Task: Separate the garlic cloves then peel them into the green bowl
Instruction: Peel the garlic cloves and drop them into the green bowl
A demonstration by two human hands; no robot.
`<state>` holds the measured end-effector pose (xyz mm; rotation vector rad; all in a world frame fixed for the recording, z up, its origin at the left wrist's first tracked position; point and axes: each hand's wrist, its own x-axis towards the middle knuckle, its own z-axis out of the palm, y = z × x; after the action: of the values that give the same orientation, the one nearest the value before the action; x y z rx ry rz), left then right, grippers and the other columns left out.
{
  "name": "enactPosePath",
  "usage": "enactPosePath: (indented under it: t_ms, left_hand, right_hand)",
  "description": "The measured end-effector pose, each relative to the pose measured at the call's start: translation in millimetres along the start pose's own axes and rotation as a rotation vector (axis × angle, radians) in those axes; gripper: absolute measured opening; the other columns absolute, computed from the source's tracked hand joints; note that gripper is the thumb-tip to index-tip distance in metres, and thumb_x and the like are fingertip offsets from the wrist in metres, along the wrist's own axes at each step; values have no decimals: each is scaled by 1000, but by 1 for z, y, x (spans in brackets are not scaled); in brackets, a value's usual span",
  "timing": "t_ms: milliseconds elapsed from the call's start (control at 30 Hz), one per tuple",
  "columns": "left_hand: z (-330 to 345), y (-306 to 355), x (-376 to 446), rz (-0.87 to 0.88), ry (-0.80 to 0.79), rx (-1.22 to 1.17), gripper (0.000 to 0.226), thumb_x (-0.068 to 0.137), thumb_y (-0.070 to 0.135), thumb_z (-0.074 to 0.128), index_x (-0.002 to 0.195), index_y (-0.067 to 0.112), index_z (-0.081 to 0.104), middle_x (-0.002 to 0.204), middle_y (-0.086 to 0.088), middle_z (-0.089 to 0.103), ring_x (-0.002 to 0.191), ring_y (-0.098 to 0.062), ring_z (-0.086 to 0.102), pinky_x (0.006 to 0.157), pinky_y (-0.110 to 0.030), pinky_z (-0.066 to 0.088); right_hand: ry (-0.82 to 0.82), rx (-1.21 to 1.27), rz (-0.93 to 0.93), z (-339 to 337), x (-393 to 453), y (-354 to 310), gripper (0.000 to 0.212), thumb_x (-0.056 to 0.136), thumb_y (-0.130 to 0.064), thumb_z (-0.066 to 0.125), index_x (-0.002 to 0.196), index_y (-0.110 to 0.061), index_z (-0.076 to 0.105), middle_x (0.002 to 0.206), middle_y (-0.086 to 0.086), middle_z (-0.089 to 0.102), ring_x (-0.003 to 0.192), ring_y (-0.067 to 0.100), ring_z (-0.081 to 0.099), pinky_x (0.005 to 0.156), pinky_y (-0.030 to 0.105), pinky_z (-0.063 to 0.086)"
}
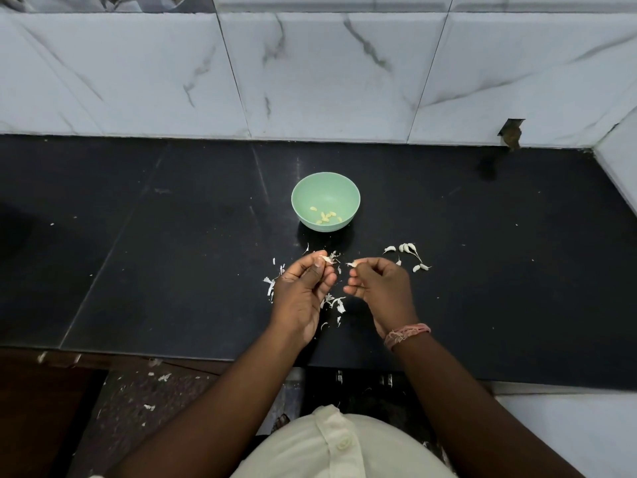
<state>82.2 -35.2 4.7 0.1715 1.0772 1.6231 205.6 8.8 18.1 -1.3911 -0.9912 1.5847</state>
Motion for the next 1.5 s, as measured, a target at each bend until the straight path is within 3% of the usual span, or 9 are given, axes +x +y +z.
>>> enactPosePath:
  t_ms: [133, 300, 467, 633, 733, 900, 1133, 1400, 1500]
  left_hand:
    - [1, -2, 0, -9, 23, 44, 16, 96, -1, 60, 102, 7, 73, 84, -5, 74, 76, -10, 70, 71, -23, 60]
    - [4, -1, -2, 6, 22, 81, 16, 95, 0, 62, 103, 6, 74, 91, -9, 75, 81, -12, 71, 70, -21, 58]
    - [9, 0, -4, 14, -4, 121, 16, 96, -1, 61, 107, -2, 72, 85, -15, 73, 72, -17, 70, 65, -22, 58]
    - [13, -1, -5, 45, 65, 194, 11, 94, -3, 63, 98, -3, 72, 77, -14, 72, 66, -15, 67, 61, -21, 57]
    - [15, -3, -4, 53, 82, 259, 11, 94, -2, 63, 90, 0, 74, 75, -13, 69, 66, -15, 64, 63, -23, 57]
    - [22, -11, -5, 32, 124, 261, 14, 96, 1, 60, 97, -10, 69, 77, -18, 64, 60, -17, 61, 58, -23, 55]
    - [24, -20, -4, 52, 145, 277, 17, 96, 2, 61, 100, -13, 68, 79, -18, 61, 63, -18, 58, 61, -24, 56]
    - [18, 0, 8, 87, 101, 417, 13, 91, -5, 62, 86, -3, 73, 67, -11, 65, 55, -15, 58, 56, -22, 52]
    - [9, 9, 14, 72, 109, 442, 10, 89, -5, 63, 89, -6, 74, 69, -13, 67, 56, -14, 58, 55, -22, 52]
  right_hand:
    - [-62, -169, -130, 3, -3, -3, 19, 95, 1, 57, 97, -5, 74, 86, 12, 75, 74, 16, 73, 67, 30, 63]
    - [-100, -243, -233, 7, -6, -2, 8, 91, -5, 72, 97, -8, 77, 80, 6, 78, 71, 18, 74, 61, 30, 62]
    - [-103, -229, -243, 6, 2, 4, 9, 91, 1, 71, 98, -3, 76, 79, 12, 76, 66, 16, 70, 65, 24, 59]
    - [-119, -208, -221, 2, 10, 12, 10, 92, 2, 69, 96, -4, 76, 79, 10, 77, 71, 27, 74, 70, 33, 63]
    - [-142, -172, -183, 0, 13, 13, 8, 92, 1, 69, 95, -2, 76, 77, 11, 76, 65, 19, 71, 67, 30, 62]
    - [-185, -184, -169, -8, 22, 15, 15, 93, 2, 67, 87, -8, 76, 74, 9, 76, 65, 22, 70, 68, 38, 62]
    - [-244, -191, -147, -16, 29, 14, 15, 94, 4, 66, 87, -6, 76, 68, 6, 74, 62, 15, 69, 61, 25, 58]
    - [-106, -260, -234, 6, 26, 17, 10, 93, 1, 68, 91, -5, 76, 75, 5, 76, 61, 14, 72, 60, 24, 58]
    - [-46, -270, -244, 19, 23, 23, 12, 91, -1, 70, 88, -11, 76, 73, 2, 76, 64, 16, 74, 64, 32, 61]
